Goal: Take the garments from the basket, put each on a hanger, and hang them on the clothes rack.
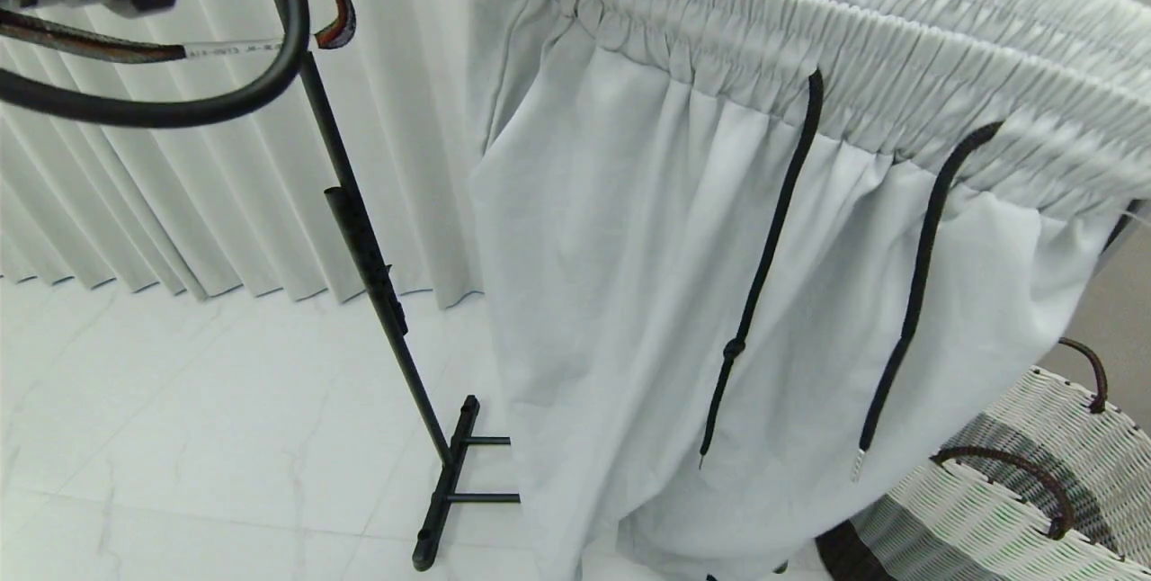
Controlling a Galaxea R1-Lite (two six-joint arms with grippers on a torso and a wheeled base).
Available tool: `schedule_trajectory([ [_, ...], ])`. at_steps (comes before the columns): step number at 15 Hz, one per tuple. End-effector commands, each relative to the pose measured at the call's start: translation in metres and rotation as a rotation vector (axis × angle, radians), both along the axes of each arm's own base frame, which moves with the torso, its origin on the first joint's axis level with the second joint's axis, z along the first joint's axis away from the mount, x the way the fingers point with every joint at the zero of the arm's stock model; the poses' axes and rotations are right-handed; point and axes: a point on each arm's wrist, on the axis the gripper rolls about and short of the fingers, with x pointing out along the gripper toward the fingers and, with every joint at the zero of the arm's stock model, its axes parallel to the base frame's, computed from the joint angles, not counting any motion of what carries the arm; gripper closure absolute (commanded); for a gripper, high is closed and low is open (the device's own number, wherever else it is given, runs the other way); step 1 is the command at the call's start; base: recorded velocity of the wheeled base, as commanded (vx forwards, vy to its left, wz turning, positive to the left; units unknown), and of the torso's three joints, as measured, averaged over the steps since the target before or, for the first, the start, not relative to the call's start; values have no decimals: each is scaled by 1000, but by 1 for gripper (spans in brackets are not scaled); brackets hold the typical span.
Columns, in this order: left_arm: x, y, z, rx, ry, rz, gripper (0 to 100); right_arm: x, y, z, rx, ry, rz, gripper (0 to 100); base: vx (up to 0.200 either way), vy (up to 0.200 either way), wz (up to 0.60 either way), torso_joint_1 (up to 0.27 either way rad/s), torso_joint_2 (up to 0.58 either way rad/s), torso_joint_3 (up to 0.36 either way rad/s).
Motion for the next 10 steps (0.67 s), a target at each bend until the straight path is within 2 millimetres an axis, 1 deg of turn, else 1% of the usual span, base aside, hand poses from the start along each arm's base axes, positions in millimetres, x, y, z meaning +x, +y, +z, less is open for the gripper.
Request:
schedule_trajectory([
  [1,6,-6,-4,9,12,-2,100,-6,4,-2,1,24,67,100,0,0,0,0,0,0],
  [4,1,-1,-3,9,19,-1,100,-5,3,-2,-2,19,43,100,0,0,0,0,0,0],
  [6,-19,17,-3,42,103,-5,100,10,5,-2,-26,-11,-137,100,0,0,0,0,0,0],
  [7,-30,26,-4,43,159,-10,100,19,9,0,-10,-37,-191,100,0,0,0,0,0,0],
  [8,-44,35,-7,59,215,-30,100,30,16,2,15,-64,-233,100,0,0,0,0,0,0],
  [10,-71,50,-10,61,307,-89,100,52,33,5,74,-114,-260,100,0,0,0,0,0,0],
])
